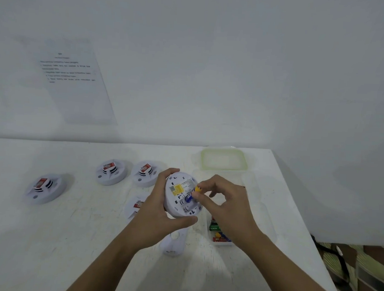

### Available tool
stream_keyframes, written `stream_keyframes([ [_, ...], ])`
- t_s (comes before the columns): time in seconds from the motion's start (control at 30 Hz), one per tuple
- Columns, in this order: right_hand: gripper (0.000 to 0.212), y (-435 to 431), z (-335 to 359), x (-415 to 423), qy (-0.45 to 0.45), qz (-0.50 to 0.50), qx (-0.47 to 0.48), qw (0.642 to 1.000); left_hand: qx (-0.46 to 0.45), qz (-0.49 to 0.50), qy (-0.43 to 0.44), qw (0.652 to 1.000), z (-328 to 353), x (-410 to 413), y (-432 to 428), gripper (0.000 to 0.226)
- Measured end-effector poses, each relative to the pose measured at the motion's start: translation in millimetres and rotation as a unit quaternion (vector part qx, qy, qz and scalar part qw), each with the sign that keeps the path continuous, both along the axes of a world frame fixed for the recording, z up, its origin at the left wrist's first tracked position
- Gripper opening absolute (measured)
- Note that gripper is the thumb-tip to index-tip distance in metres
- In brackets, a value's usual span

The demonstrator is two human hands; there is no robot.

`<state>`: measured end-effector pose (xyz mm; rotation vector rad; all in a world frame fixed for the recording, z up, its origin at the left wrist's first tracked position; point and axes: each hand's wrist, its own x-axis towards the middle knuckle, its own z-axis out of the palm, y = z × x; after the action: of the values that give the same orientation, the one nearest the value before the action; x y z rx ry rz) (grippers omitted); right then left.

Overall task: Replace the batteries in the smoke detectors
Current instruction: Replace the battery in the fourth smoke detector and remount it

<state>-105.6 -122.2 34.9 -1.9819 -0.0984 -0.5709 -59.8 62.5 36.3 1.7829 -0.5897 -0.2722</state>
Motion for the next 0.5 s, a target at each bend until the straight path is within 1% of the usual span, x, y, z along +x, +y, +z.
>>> stream_keyframes([
  [0.07, 0.005, -1, -1, 2, -0.056, 0.013, -0.055, 0.997, 0.000, -0.003, 0.008, 1.000, -1, 0, -2, 0.091],
  [0.13, 0.007, -2, -4, 6, -0.093, 0.037, -0.102, 0.990, -0.004, -0.007, 0.017, 1.000, 0, 1, -2, 0.089],
  [0.27, 0.010, -3, -9, 11, -0.097, 0.083, -0.147, 0.981, -0.005, -0.015, 0.015, 1.000, 2, 3, -5, 0.086],
  [0.3, 0.012, -4, -9, 12, -0.087, 0.090, -0.140, 0.982, -0.004, -0.015, 0.013, 1.000, 3, 4, -6, 0.086],
  [0.37, 0.016, -5, -6, 13, -0.049, 0.107, -0.097, 0.988, -0.003, -0.013, 0.011, 1.000, 3, 7, -7, 0.088],
  [0.5, 0.016, -6, 2, 13, 0.052, 0.102, 0.042, 0.993, -0.006, -0.021, 0.003, 1.000, 5, 10, -7, 0.092],
])
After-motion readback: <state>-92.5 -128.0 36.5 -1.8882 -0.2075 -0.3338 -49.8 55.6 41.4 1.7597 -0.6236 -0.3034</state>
